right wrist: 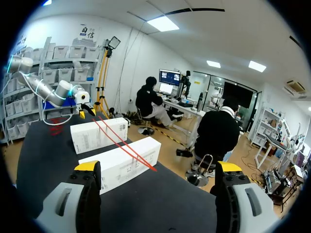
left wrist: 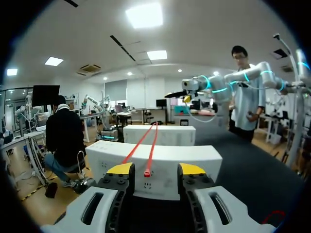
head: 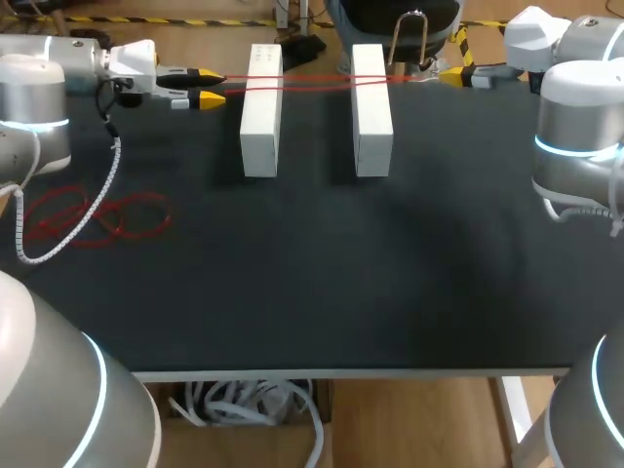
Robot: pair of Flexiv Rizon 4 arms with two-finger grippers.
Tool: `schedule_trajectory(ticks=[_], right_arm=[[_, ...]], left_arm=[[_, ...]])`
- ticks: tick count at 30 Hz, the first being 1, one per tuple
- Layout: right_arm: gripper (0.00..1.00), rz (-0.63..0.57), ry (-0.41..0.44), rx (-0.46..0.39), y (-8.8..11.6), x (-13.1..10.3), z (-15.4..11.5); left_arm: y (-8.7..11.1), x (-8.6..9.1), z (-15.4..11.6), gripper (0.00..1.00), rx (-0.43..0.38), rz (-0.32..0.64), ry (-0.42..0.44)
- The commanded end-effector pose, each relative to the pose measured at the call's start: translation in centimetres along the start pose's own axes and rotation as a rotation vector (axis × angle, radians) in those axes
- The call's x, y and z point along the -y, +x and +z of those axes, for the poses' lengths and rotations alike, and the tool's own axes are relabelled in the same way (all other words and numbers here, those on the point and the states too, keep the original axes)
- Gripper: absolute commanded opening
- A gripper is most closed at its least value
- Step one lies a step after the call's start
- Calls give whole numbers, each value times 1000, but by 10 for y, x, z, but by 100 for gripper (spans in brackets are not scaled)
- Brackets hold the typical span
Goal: Grab the tape and strap the tape.
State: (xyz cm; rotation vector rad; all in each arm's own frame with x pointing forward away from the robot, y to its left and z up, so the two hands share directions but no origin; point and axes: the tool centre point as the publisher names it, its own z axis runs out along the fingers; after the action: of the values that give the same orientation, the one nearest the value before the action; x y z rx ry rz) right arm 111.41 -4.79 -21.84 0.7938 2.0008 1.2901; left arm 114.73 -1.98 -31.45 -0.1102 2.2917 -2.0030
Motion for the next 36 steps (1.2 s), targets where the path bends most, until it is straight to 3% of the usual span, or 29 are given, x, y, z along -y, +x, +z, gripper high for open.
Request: schedule_trajectory(ticks=[1,8,16,25,36], right_arm=[[100,0,-1,-2,-1,0,-1],[100,0,-1,-2,-1,0,-1],[100,0,-1,-2,-1,0,-1],[100,0,-1,-2,-1,0,-1],[100,0,-1,-2,-1,0,-1]], left_arm=[[-6,-5,1,36,-13,-3,8],[-10,-8,4,32,-18,-7,14],[-11,-13,7,33,-22,-20,18],[-12,-16,7,23,-22,-27,22],[-11,-21,6,24,-16,-39,25]])
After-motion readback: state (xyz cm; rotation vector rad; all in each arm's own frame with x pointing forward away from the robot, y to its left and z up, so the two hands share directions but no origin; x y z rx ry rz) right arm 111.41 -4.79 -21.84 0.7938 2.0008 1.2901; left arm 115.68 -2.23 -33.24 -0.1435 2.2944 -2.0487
